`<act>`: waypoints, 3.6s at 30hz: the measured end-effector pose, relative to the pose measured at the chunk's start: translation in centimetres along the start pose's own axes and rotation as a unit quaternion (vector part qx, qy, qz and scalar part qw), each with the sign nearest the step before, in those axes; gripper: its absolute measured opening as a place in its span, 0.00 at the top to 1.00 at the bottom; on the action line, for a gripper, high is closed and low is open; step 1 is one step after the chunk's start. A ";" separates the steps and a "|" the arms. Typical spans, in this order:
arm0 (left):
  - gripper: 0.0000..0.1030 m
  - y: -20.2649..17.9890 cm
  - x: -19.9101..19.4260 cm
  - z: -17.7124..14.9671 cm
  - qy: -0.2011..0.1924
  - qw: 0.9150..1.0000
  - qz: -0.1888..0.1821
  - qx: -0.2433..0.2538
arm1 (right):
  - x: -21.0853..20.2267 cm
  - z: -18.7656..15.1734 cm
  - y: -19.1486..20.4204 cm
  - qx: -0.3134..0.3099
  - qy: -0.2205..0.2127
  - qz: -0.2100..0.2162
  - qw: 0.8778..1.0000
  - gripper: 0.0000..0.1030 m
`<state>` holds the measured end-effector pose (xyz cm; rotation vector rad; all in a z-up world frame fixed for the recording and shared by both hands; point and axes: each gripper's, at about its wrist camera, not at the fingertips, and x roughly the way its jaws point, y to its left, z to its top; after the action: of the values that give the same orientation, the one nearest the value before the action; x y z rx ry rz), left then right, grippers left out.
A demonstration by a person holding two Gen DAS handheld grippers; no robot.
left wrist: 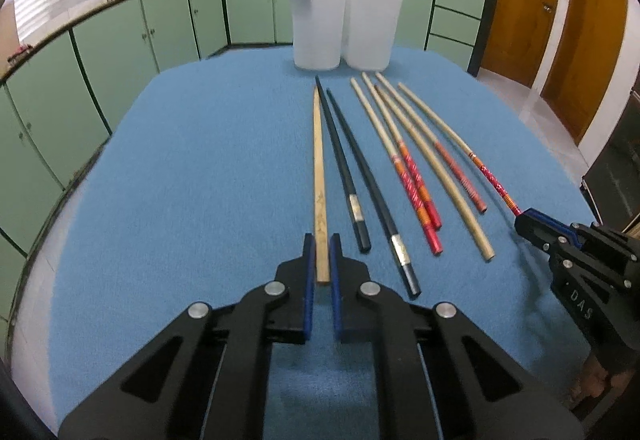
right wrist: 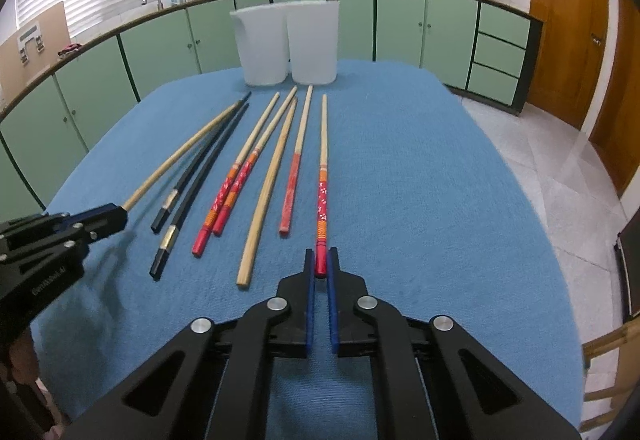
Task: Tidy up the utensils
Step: 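Grasp a wooden chopstick with the left tool while the right tool grasps a red chopstick, then carry both chopsticks to the white holder and drop them in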
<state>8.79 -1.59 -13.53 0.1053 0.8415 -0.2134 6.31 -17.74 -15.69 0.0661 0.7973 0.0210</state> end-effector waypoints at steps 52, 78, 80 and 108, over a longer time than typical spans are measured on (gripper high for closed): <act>0.94 4.5 -9.8 18.5 -0.196 0.979 -0.033 -0.051 | -9.4 20.4 -2.8 -0.009 -0.159 0.066 0.985 0.95; 0.94 3.5 -7.2 28.2 -0.266 0.962 -0.025 -0.056 | -6.6 31.4 -1.5 -0.010 -0.215 0.066 0.974 0.95; 0.94 3.3 -5.3 28.8 -0.255 0.965 -0.022 -0.051 | -4.8 31.6 -1.4 -0.012 -0.201 0.063 0.977 0.95; 0.90 4.2 4.3 29.7 -0.167 0.985 -0.021 -0.040 | 3.0 29.4 -0.1 -0.032 -0.136 0.064 0.988 0.94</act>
<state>34.17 -3.36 3.01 -0.0238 0.5177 -0.2295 29.45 -19.24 2.66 0.0568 0.5177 0.1559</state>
